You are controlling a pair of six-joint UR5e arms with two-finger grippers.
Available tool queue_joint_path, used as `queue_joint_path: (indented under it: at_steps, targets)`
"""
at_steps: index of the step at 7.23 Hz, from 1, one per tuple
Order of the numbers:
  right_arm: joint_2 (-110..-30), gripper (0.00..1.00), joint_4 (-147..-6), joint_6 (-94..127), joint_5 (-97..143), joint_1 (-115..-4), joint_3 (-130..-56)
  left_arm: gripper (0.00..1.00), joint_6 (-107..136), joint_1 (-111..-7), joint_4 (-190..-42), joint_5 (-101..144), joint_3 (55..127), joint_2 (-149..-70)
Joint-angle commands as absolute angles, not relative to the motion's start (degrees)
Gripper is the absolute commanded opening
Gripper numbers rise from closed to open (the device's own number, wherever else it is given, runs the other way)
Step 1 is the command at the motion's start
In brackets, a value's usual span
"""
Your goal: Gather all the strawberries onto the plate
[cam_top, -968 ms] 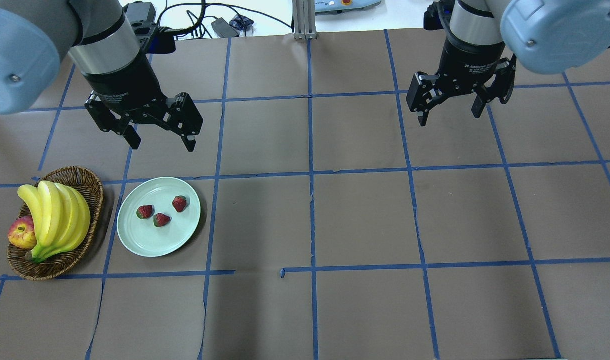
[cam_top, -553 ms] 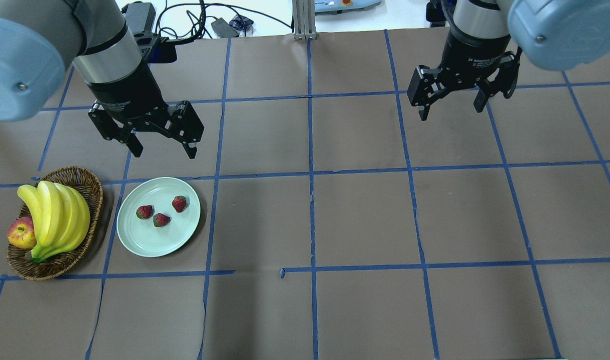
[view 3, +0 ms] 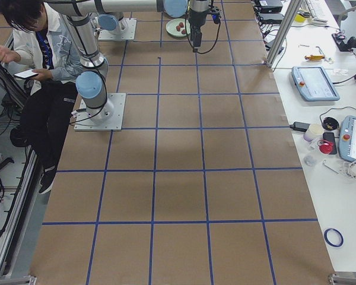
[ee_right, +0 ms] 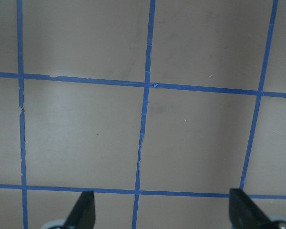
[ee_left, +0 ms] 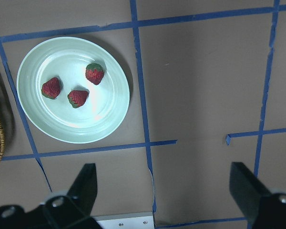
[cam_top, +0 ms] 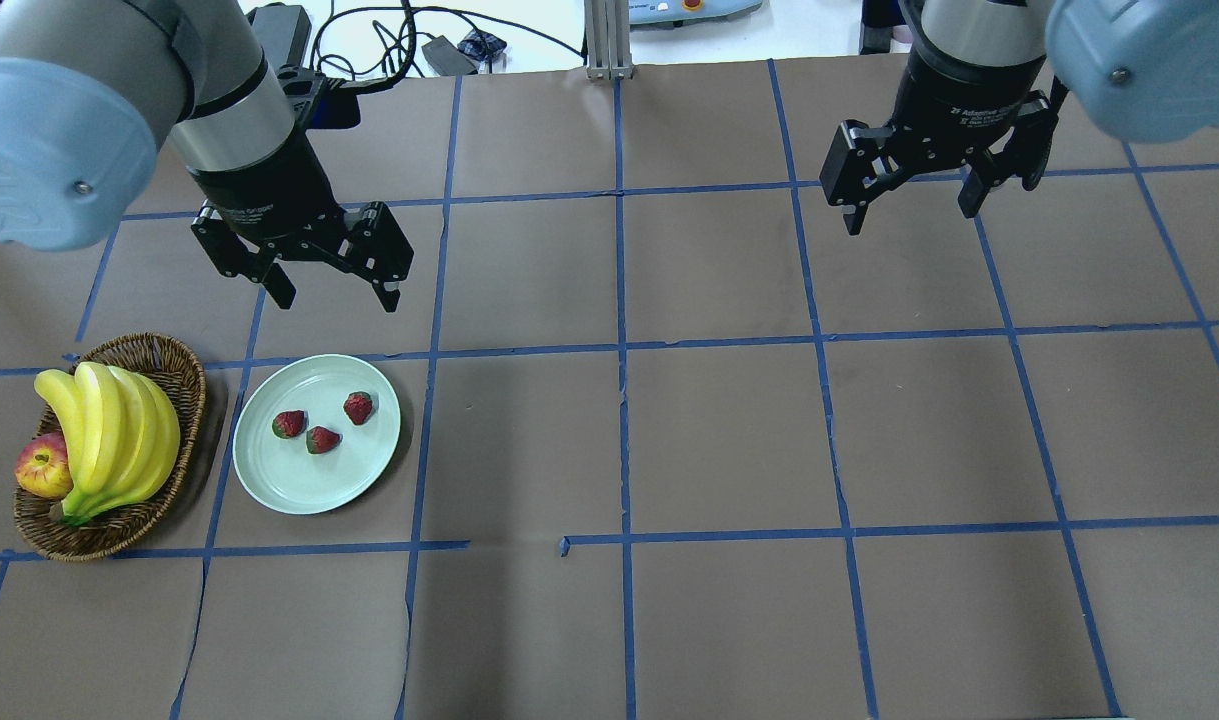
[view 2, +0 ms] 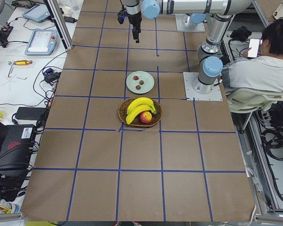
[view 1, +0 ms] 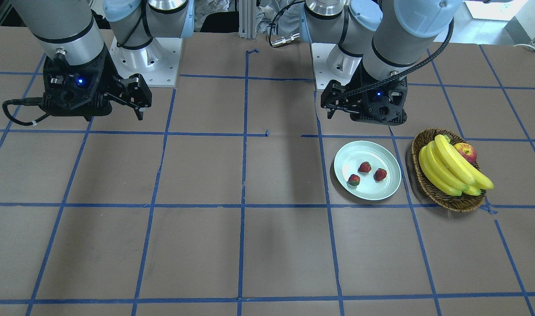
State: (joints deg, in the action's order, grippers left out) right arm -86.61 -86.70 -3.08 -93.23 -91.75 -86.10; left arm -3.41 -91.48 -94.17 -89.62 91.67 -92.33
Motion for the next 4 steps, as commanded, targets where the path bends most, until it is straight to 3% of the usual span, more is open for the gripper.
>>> queue_joint_path:
  at_steps: [1,4]
  targets:
    - [-86.66,1.00,-86.75,-3.08,-93.08,-91.76,-86.13,1.00,-3.34,-91.49,-93.78,-89.82,91.76,-92.29]
    - [-86.66,1.00,-86.75,-3.08,-92.02,-91.76,-86.05,1.00,-3.43,-91.32,-93.87,-90.00,91.93,-92.29]
